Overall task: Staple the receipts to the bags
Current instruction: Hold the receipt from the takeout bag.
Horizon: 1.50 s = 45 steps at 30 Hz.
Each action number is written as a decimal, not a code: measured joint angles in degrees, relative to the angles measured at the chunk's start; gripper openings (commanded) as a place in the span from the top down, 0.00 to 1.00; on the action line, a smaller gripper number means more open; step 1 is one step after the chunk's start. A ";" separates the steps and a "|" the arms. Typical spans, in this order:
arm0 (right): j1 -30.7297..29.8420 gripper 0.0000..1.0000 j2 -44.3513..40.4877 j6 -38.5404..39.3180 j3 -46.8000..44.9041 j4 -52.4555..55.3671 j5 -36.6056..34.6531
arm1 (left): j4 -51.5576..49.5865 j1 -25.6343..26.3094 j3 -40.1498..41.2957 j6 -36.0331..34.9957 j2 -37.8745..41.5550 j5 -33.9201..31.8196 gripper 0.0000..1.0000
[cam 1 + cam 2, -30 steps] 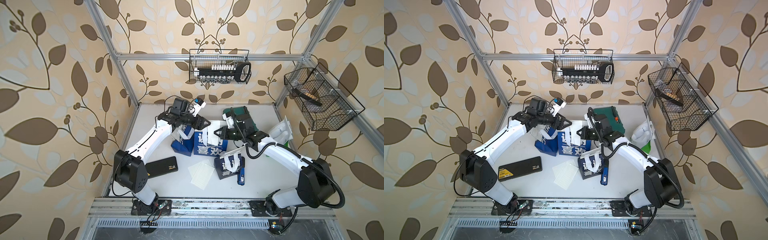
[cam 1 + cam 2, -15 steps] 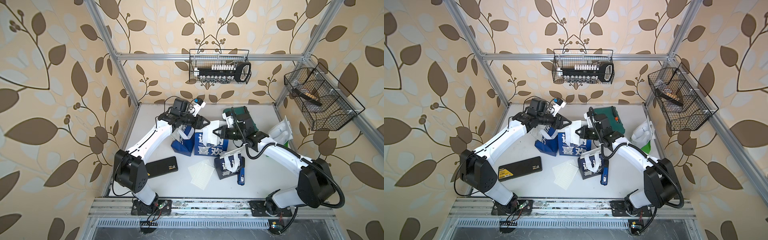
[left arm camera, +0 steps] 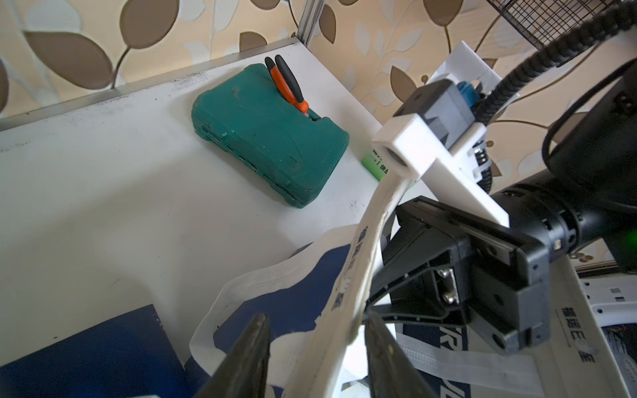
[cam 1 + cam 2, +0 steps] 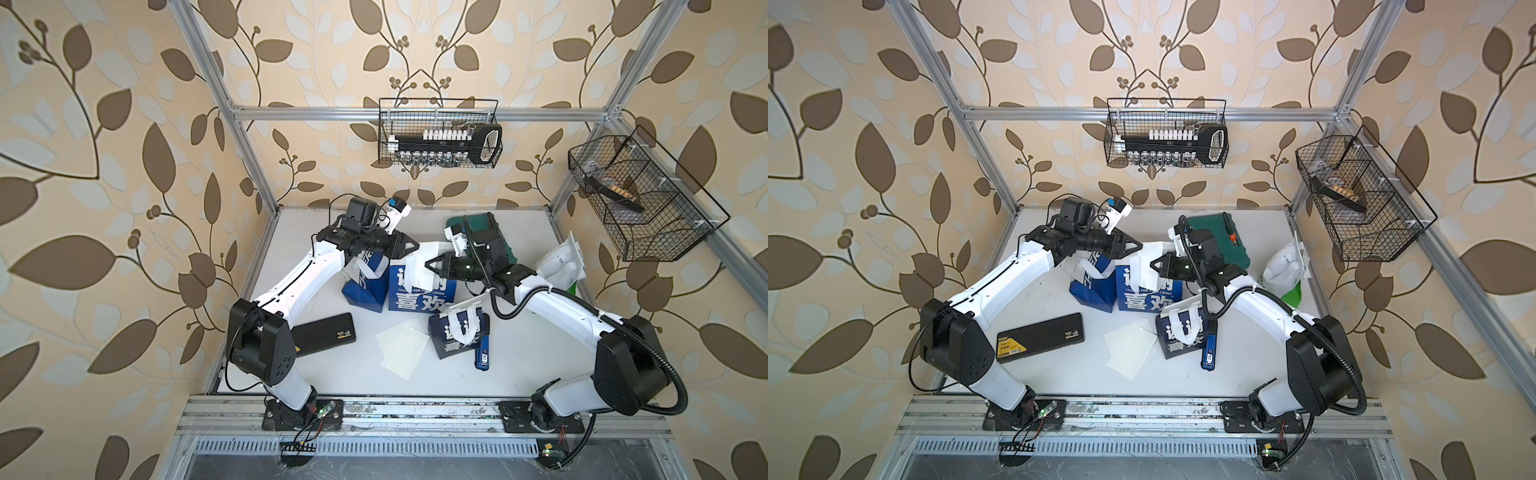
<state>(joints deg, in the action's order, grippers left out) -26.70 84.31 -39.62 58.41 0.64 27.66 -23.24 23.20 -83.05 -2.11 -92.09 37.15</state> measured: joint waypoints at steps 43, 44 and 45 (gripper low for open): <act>9.75 0.29 -26.84 7.41 0.42 31.52 -40.48 | 3.21 3.15 2.64 3.67 0.98 -11.10 1.00; 10.86 0.29 -25.97 7.43 -0.55 32.94 -39.76 | 3.41 3.28 3.10 3.76 1.36 -11.47 1.00; 11.93 0.30 -24.55 7.56 -1.99 34.84 -38.25 | 3.65 3.48 3.48 3.80 1.68 -11.96 1.00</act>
<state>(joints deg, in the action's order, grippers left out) -14.76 59.77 -32.05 56.42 35.48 -10.59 -19.59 26.68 -79.57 1.69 -90.41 25.19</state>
